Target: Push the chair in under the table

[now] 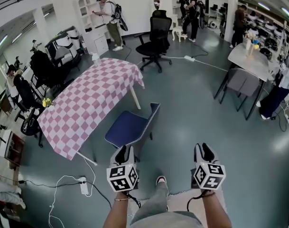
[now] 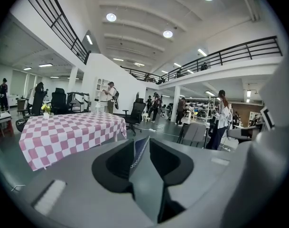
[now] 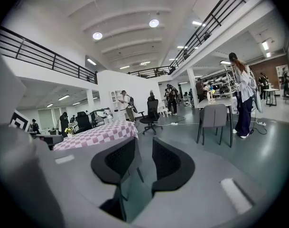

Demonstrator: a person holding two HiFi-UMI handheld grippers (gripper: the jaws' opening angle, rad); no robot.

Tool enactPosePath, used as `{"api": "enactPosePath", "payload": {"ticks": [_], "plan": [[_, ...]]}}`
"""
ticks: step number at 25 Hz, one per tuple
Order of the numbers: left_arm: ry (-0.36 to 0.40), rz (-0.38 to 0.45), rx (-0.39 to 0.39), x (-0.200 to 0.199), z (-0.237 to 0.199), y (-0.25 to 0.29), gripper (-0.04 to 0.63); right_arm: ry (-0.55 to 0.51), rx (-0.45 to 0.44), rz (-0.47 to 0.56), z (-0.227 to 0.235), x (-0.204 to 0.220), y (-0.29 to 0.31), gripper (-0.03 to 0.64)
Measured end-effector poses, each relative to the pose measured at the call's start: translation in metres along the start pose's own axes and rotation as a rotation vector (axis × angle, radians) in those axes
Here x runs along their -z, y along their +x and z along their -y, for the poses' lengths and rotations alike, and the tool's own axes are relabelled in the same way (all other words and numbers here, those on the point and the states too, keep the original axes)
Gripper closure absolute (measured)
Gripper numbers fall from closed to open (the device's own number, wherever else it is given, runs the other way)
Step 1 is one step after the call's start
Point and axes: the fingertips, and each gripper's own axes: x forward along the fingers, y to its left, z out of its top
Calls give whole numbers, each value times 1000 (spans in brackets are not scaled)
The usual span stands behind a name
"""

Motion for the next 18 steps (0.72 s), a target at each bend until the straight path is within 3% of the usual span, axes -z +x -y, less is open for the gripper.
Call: {"api": "enactPosePath", "payload": {"ticks": [9, 18], "plan": [[-31, -13, -18, -3, -15, 85, 489, -25, -20, -49, 15, -8, 91, 506], [-84, -16, -68, -37, -44, 186, 489, -87, -83, -71, 11, -61, 215, 506]]}}
